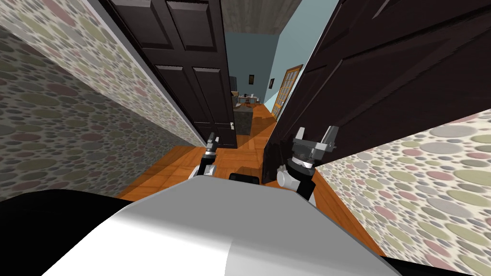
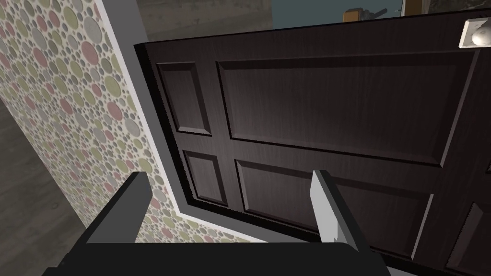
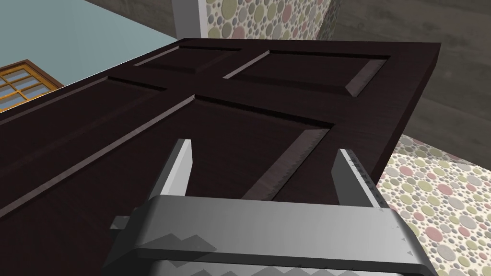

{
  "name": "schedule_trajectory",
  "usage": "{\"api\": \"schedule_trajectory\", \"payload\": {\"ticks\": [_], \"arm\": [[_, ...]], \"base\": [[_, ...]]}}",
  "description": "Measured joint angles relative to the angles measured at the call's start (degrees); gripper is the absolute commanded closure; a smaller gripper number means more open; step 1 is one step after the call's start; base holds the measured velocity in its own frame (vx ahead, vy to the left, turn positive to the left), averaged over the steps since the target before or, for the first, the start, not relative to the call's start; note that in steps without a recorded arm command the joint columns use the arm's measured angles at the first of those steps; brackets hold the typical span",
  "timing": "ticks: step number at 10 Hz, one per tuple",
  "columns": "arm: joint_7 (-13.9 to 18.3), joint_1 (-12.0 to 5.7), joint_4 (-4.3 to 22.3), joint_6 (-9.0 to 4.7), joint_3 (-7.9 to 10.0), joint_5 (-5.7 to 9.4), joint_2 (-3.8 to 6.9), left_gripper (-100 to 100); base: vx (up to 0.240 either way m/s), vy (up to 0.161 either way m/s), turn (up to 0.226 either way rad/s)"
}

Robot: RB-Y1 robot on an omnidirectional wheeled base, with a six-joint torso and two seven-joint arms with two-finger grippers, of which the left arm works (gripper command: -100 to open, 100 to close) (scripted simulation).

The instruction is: Pull the door open

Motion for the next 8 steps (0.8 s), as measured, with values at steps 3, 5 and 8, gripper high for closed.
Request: {"api": "schedule_trajectory", "payload": {"ticks": [3, 5, 8], "arm": [[0.4, -1.21, 4.2, -1.07, 0.58, 0.35, 0.33, -100], [0.8, -1.9, 6.4, -1.16, 0.93, 0.57, 0.52, -100], [1.1, -2.3, 9.7, -2.03, 1.24, 0.81, 0.66, -100]], "base": [[0.099, 0.014, -0.025], [0.104, 0.021, -0.028], [0.098, 0.006, -0.024]]}}
